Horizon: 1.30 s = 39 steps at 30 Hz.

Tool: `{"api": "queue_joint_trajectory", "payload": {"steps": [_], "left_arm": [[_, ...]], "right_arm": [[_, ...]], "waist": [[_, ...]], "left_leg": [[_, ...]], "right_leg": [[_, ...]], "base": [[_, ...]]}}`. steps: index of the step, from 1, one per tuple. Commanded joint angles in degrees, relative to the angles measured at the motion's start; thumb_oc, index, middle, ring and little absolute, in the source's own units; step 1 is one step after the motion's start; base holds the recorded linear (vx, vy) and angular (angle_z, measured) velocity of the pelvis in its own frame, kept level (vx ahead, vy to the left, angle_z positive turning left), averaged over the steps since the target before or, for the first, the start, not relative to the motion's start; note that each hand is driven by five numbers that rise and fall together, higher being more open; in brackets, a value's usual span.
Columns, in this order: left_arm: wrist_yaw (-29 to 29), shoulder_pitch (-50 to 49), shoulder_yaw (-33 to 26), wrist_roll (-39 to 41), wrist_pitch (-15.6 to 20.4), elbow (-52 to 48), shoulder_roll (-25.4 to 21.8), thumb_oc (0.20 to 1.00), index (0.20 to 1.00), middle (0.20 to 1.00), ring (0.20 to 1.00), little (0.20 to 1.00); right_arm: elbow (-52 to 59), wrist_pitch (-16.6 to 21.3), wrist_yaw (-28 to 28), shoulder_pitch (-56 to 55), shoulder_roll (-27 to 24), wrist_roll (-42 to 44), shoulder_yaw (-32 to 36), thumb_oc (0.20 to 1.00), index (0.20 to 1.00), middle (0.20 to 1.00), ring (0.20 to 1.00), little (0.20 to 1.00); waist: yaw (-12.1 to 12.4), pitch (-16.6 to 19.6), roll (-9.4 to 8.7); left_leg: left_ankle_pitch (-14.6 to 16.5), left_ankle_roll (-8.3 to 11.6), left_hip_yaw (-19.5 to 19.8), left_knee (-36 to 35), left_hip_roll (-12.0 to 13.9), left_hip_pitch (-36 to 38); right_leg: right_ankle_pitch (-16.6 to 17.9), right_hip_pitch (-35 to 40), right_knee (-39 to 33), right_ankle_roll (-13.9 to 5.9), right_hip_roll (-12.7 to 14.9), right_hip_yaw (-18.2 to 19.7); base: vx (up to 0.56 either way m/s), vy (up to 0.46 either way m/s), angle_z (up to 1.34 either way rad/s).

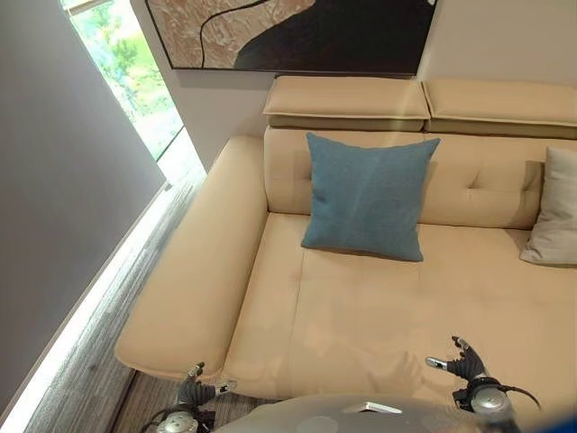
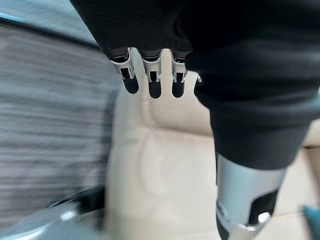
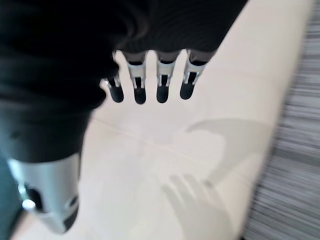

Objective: Pick up all the scattered cushions and arrange them neatly on the sofa.

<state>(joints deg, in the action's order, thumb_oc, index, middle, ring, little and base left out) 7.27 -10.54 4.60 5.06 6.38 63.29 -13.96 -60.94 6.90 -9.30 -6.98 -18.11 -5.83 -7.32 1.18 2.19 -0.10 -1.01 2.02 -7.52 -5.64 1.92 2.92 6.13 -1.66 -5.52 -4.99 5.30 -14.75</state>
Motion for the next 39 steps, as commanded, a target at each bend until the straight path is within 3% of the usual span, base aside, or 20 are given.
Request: {"api": "queue_joint_trajectory", "payload": {"steps": [1,6,7,8,10,12,14,17,21,23,25,26,29,39], "left_arm": [[-0.1,2.7,-1.0,-3.0,0.6,0.3,-1.7,1.0,1.0,1.0,1.0,1.0],[0.7,5.4,0.3,-5.3,-0.1,5.0,-2.0,1.0,1.0,1.0,1.0,1.0],[0.8,5.8,0.3,-5.4,-0.1,5.2,-2.2,1.0,1.0,1.0,1.0,1.0],[1.1,6.5,0.4,-5.0,-0.2,5.0,-2.5,1.0,1.0,1.0,1.0,1.0],[1.2,6.9,0.5,-4.5,-0.1,4.9,-2.6,1.0,1.0,1.0,1.0,1.0],[1.7,7.4,0.8,-3.2,0.2,4.0,-2.3,1.0,1.0,1.0,1.0,1.0],[2.2,9.1,2.1,-2.7,0.0,3.6,-1.7,1.0,1.0,1.0,1.0,1.0],[2.7,11.1,3.4,-2.2,0.0,3.3,-1.5,1.0,1.0,1.0,1.0,1.0],[2.8,13.3,4.5,-2.3,0.0,4.4,-0.9,1.0,1.0,1.0,1.0,1.0],[2.8,13.1,4.4,-3.1,-0.4,5.6,-0.3,1.0,1.0,1.0,1.0,1.0],[2.7,12.9,4.4,-3.2,-0.6,6.1,0.3,1.0,1.0,1.0,1.0,1.0],[2.8,12.3,4.9,-3.7,-0.9,6.3,0.6,1.0,1.0,1.0,1.0,1.0],[2.2,12.3,5.3,-4.8,-1.4,7.0,0.9,1.0,1.0,1.0,1.0,1.0],[0.4,11.9,4.0,-6.6,-1.7,9.2,-0.4,1.0,1.0,1.0,1.0,1.0]], "right_arm": [[0.0,0.9,-0.9,3.7,-1.0,0.8,-0.2,1.0,1.0,1.0,1.0,1.0],[-4.9,-0.8,-1.7,6.8,-0.4,0.3,-1.7,1.0,1.0,1.0,1.0,1.0],[-5.4,-0.9,-1.7,7.2,-0.4,0.2,-2.0,1.0,1.0,1.0,1.0,1.0],[-6.2,-0.9,-1.8,7.5,-0.4,0.0,-2.8,1.0,1.0,1.0,1.0,1.0],[-6.6,-0.7,-1.9,7.6,-0.2,0.6,-2.4,1.0,1.0,1.0,1.0,1.0],[-6.2,-0.9,-2.8,7.9,-0.3,0.7,-2.4,1.0,1.0,1.0,1.0,1.0],[-6.3,-1.1,-3.4,8.6,-0.4,1.3,-2.7,1.0,1.0,1.0,1.0,1.0],[-7.0,-1.0,-4.3,9.1,-0.7,2.0,-2.8,1.0,1.0,1.0,1.0,1.0],[-9.2,-1.6,-4.7,9.0,-1.3,2.2,-2.0,1.0,1.0,1.0,1.0,1.0],[-11.1,-1.7,-4.5,8.4,-1.1,2.2,-1.6,1.0,1.0,1.0,1.0,1.0],[-11.9,-1.8,-4.1,8.3,-0.7,2.6,-1.4,1.0,1.0,1.0,1.0,1.0],[-12.5,-2.1,-3.7,7.8,-0.1,2.3,-1.8,1.0,1.0,1.0,1.0,1.0],[-14.0,-2.8,-2.7,8.4,-1.0,2.6,-0.9,1.0,1.0,1.0,1.0,1.0],[-14.2,-3.4,-1.5,9.4,-3.4,1.0,-0.9,1.0,1.0,1.0,1.0,1.0]], "waist": [[2.0,-3.3,-1.67],[2.6,-6.9,-1.74],[2.6,-7.1,-1.62],[2.9,-7.3,-1.23],[4.0,-6.1,-1.37],[5.8,-5.7,-2.13],[5.6,-5.6,-2.83],[5.2,-6.8,-2.3],[3.2,-7.5,-3.26],[2.2,-7.4,-4.24],[1.4,-6.7,-4.17],[0.9,-5.8,-3.35],[0.1,-4.4,-2.74],[0.1,-3.4,-2.8]], "left_leg": [[2.3,1.34,0.0,0.6,-1.4,1.7],[1.5,-0.08,1.2,0.6,-2.0,0.0],[0.9,-0.26,1.2,0.6,-1.9,-0.8],[-0.5,-0.66,1.5,0.7,-1.5,-2.7],[-1.7,-0.79,1.5,1.2,-1.6,-6.3],[-2.9,-0.23,1.7,1.6,-1.4,-8.7],[-5.8,1.48,3.5,3.3,-0.5,-13.1],[-9.0,3.71,5.1,3.6,0.5,-17.1],[-3.0,2.45,6.3,10.7,-0.2,-16.9],[2.0,2.33,7.3,15.5,-0.9,-14.5],[3.3,2.36,7.7,15.4,-0.3,-12.4],[2.6,2.52,7.1,12.0,1.0,-10.0],[1.9,2.69,5.9,4.6,0.5,-5.5],[2.3,1.56,3.0,0.6,-1.6,-2.1]], "right_leg": [[-2.8,4.3,0.5,-7.34,2.6,-1.7],[-3.2,-1.7,8.9,-7.2,3.5,0.8],[-4.0,-2.9,11.2,-7.05,3.4,1.4],[-7.0,-3.6,16.6,-6.36,2.3,2.4],[-9.6,-1.1,18.8,-6.39,1.2,3.2],[-9.6,1.3,15.0,-6.09,0.5,3.4],[-11.2,3.4,7.1,-4.61,-2.0,3.2],[-10.4,2.7,4.7,-3.69,-3.8,1.7],[-8.1,0.8,4.5,-3.15,-1.8,-1.7],[-7.0,0.6,4.1,-2.99,-0.2,-1.9],[-6.8,0.3,4.3,-2.95,0.3,-1.9],[-6.7,0.4,4.6,-3.23,0.0,-2.0],[-5.7,0.4,4.6,-4.07,0.4,-2.1],[-2.8,0.4,2.8,-6.52,2.6,-0.6]], "base": [[-0.02,0.079,-0.04],[-0.2,0.05,-0.14],[-0.33,0.014,-0.19],[-0.32,-0.009,-0.02],[-0.3,-0.082,0.18],[-0.25,-0.204,-0.08],[-0.29,-0.281,-0.17],[-0.3,-0.175,0.74],[-0.27,-0.043,0.69],[-0.13,0.033,0.24],[-0.02,0.101,0.35],[0.05,0.153,0.14],[0.05,0.159,0.14],[-0.02,0.104,-0.14]]}}
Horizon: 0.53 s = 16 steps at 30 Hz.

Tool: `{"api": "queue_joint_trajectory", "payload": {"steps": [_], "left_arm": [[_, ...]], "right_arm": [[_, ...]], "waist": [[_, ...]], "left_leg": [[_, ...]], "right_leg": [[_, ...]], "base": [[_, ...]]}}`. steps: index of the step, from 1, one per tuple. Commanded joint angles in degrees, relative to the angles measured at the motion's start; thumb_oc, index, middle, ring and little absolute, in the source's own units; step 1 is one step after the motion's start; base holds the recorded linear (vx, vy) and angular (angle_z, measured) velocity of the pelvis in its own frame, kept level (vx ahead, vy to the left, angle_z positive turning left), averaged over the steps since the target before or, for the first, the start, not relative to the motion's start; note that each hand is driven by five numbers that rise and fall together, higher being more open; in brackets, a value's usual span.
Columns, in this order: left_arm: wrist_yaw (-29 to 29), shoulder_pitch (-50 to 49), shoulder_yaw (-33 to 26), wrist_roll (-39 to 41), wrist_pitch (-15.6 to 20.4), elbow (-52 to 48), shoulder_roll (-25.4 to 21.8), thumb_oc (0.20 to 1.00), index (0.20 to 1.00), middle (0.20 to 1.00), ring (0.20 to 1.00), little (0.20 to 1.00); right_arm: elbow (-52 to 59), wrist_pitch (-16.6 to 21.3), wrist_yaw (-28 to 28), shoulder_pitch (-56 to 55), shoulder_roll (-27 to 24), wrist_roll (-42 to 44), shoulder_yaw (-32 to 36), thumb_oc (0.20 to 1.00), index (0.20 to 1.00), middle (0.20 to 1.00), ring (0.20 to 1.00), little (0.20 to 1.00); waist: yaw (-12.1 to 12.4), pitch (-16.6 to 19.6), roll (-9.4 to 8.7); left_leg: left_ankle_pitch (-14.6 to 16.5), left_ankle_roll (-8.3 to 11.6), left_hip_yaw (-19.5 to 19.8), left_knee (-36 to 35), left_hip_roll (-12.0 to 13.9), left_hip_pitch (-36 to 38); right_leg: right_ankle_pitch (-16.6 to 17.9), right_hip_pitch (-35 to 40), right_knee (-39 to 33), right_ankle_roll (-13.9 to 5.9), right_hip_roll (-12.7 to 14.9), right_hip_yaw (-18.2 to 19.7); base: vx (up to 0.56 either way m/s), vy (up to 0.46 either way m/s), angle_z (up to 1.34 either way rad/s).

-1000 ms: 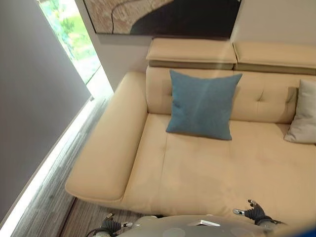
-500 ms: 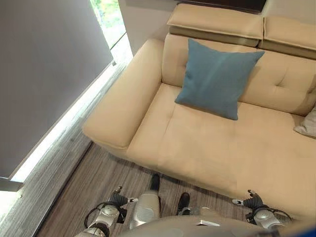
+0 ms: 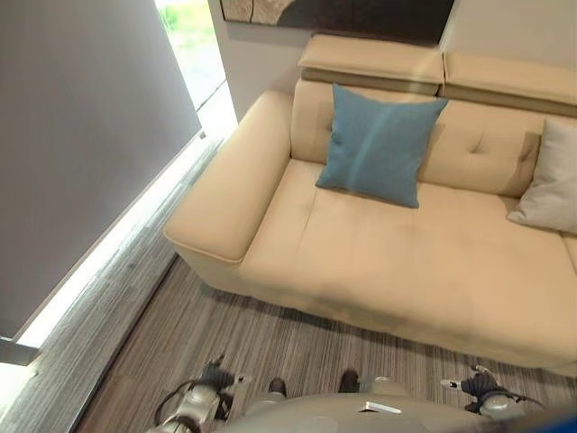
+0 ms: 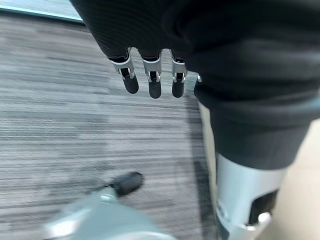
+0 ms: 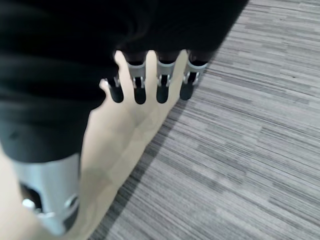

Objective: Pick up all the scattered cushions and arrange them neatly on the sofa.

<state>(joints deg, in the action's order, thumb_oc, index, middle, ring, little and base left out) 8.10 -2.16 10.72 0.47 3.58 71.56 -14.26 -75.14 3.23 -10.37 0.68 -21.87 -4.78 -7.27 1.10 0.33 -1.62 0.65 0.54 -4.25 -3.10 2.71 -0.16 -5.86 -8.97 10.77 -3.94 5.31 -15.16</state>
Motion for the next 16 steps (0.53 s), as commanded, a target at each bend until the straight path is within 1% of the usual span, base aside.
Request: {"api": "queue_joint_trajectory", "payload": {"steps": [1,10,16], "left_arm": [[-0.5,3.4,-2.1,-2.3,1.0,1.0,-0.2,1.0,1.0,1.0,1.0,1.0],[-1.1,3.3,-2.2,-2.5,1.3,1.0,-0.8,1.0,1.0,1.0,1.0,1.0],[-1.2,2.9,-2.3,-2.4,1.4,0.9,-0.6,1.0,1.0,1.0,1.0,1.0]], "right_arm": [[-0.2,0.1,-0.3,1.8,0.4,-0.2,-1.1,1.0,1.0,1.0,1.0,1.0],[-1.5,-0.3,-0.2,1.0,-0.1,-1.9,-0.9,1.0,1.0,1.0,1.0,1.0],[-1.8,-0.5,-0.6,0.5,0.0,-2.4,-1.0,1.0,1.0,1.0,1.0,1.0]], "waist": [[0.2,-1.7,-1.29],[0.5,-1.6,-1.67],[0.5,-1.3,-1.72]], "left_leg": [[0.6,2.86,-0.5,-1.9,-2.6,0.9],[0.9,2.39,-1.2,-1.9,-3.0,1.3],[1.2,2.47,-1.4,-1.9,-2.8,2.3]], "right_leg": [[9.3,7.7,-13.3,-7.71,2.9,0.0],[10.0,8.0,-13.9,-8.25,3.6,0.2],[9.9,9.7,-14.8,-8.28,3.4,0.0]], "base": [[-0.02,0.065,0.03],[0.0,0.006,-0.08],[0.03,-0.016,-0.04]]}}
